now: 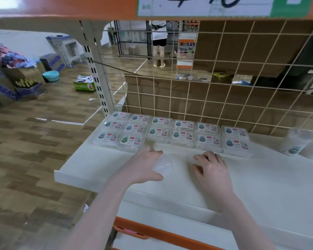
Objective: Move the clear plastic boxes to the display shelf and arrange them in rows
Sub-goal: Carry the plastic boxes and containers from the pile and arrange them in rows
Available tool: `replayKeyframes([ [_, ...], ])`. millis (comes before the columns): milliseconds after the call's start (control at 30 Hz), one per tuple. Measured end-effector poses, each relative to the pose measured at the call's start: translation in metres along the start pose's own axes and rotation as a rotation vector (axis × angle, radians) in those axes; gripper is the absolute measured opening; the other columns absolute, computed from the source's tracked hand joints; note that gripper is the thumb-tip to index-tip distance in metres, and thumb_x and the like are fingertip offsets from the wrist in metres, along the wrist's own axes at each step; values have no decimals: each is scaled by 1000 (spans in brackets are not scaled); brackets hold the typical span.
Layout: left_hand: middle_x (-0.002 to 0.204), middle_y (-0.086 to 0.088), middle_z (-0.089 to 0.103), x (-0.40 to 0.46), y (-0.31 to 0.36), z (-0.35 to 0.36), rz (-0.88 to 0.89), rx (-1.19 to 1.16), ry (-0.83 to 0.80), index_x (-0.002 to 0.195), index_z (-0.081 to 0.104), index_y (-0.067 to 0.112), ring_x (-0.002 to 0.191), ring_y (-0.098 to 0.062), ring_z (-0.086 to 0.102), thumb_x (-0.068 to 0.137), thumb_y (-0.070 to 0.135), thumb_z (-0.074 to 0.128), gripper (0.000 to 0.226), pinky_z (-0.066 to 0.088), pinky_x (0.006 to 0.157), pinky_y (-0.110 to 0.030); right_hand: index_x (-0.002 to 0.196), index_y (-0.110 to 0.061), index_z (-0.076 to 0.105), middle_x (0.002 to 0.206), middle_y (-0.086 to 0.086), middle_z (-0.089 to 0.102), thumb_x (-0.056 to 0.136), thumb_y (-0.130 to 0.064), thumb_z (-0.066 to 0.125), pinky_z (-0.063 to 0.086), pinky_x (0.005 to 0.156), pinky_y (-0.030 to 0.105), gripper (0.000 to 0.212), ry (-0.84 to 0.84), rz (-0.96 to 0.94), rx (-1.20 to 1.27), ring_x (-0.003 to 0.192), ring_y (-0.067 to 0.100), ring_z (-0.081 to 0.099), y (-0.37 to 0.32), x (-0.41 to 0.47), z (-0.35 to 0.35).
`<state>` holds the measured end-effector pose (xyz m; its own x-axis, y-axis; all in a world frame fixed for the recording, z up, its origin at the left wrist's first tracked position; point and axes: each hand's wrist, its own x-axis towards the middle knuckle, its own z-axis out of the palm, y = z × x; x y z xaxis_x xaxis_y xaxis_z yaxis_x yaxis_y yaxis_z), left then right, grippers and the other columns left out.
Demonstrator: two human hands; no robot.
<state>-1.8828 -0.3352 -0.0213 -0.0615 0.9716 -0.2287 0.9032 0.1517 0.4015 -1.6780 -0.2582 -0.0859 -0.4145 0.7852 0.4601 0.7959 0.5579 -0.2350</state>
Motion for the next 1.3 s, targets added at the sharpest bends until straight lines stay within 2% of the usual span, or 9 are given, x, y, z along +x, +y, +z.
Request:
replayKeyframes([
  [67,119,-1,46,3,-3,-8,23,-62,-15,129,54,20,111,-21,49,81,33,67,51,42,95,-34,83,-12,70,79,9,60,58,-9,80,50,64,38,26,-19,5,9,70,33,58,3,0,2],
  [133,106,3,56,6,-5,-18,36,-147,-2,116,64,21,101,-17,54,84,31,65,33,45,85,-28,84,-12,70,79,8,60,54,-7,83,50,64,37,33,-30,3,8,70,33,58,4,0,4],
  [267,93,14,57,13,-8,-31,31,-224,13,119,62,28,97,-6,57,85,30,65,34,39,67,-9,84,-13,70,80,7,61,53,-9,83,50,62,37,34,-9,-3,8,70,33,58,7,1,8],
  [333,100,9,58,17,-7,-32,32,-240,39,119,62,30,100,-5,57,86,28,63,34,40,70,-8,84,-13,70,81,6,61,56,-12,80,50,62,37,30,11,-8,15,71,32,59,9,1,10],
  [467,121,3,60,24,-5,-27,72,-99,127,122,61,26,112,-11,54,86,24,61,36,38,86,-19,84,-15,70,82,5,61,61,-21,65,50,63,38,24,36,-7,41,72,32,58,10,1,11],
  [800,126,0,53,24,-8,-9,32,115,212,127,55,24,114,-23,52,87,40,58,43,45,88,-32,86,-16,71,83,3,61,63,-24,61,50,64,38,27,43,16,59,75,31,59,9,2,10],
  [933,132,0,51,19,-10,-5,17,137,224,135,43,28,117,-26,52,91,42,52,47,46,88,-35,87,-16,71,82,3,61,64,-24,60,48,66,36,27,53,23,68,76,30,58,8,1,10],
  [1067,131,1,51,18,-14,-4,25,112,182,139,39,41,120,-22,49,92,44,49,48,43,93,-34,87,-14,72,81,4,61,64,-22,60,49,66,38,27,64,25,79,75,31,58,7,1,10],
  [1300,150,9,34,21,-20,-5,219,158,100,137,47,31,137,-9,30,98,33,45,39,27,108,-25,84,-13,73,80,6,62,62,-20,60,49,67,38,26,98,45,111,73,33,58,3,1,9],
])
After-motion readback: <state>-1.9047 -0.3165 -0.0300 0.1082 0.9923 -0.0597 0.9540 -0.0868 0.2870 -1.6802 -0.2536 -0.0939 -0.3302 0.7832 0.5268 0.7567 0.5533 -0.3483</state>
